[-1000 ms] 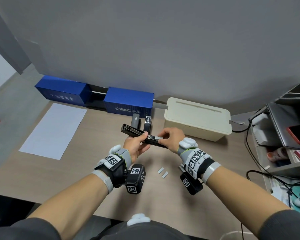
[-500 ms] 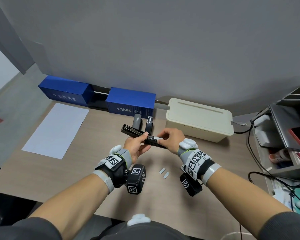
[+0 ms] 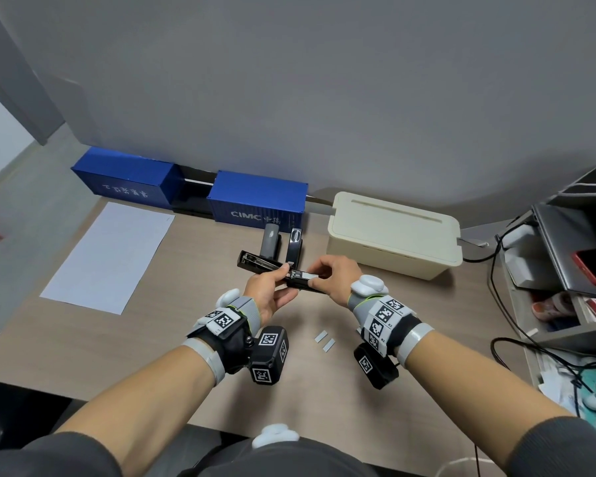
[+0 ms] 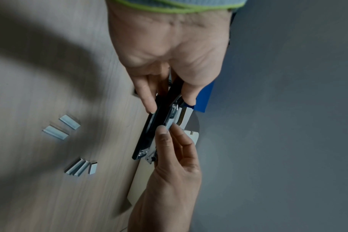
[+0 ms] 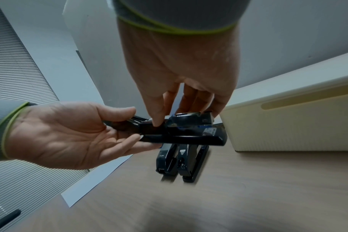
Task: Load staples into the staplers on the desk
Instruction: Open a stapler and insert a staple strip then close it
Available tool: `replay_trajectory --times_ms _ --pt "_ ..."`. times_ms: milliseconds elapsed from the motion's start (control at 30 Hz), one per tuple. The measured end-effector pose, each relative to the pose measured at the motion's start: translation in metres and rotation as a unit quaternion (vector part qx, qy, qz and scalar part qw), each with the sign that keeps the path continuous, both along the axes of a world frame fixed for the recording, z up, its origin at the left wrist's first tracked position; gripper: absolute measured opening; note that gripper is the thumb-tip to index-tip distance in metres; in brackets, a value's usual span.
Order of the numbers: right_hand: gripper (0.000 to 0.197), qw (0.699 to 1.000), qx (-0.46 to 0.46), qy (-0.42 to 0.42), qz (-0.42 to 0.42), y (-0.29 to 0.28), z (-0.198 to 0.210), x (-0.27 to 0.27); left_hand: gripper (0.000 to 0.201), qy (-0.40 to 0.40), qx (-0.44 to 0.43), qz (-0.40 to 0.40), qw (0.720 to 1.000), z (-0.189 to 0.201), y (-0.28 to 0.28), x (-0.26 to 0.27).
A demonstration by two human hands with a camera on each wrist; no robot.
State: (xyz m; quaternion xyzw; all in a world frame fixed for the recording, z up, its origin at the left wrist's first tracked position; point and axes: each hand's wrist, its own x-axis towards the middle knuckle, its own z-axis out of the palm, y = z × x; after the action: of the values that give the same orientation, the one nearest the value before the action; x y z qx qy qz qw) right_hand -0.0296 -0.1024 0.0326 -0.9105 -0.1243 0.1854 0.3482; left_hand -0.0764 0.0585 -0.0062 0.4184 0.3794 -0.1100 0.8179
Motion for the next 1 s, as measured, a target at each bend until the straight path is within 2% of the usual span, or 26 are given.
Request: replay_trajectory --times_ms 267,500,767,900,1000 --pt "0.019 1.000 0.010 -0.011 0.009 0.001 -0.002 0.002 0.042 0.009 -0.005 0.009 1.000 0.001 0.004 0.000" --pt "0.023 0.996 0.012 -0.039 0.074 0.008 -0.001 0.002 0.039 0.007 0.001 -0.001 1.000 0.003 0.006 0.000" --pt "0.025 0.999 0.038 -0.022 0.025 -0.008 -0.007 0.008 0.040 0.011 0.003 0.003 1.000 0.008 0.013 -0.002" --pt "0.025 1.000 0.000 -0.001 -0.026 -0.020 -0.014 0.012 0.038 0.026 -0.008 0.012 1.000 0.003 0.016 -0.007" --pt "0.019 0.999 -0.009 -0.007 -0.044 -0.024 -0.022 0.010 0.029 0.033 -0.016 0.022 0.999 -0.002 0.018 -0.012"
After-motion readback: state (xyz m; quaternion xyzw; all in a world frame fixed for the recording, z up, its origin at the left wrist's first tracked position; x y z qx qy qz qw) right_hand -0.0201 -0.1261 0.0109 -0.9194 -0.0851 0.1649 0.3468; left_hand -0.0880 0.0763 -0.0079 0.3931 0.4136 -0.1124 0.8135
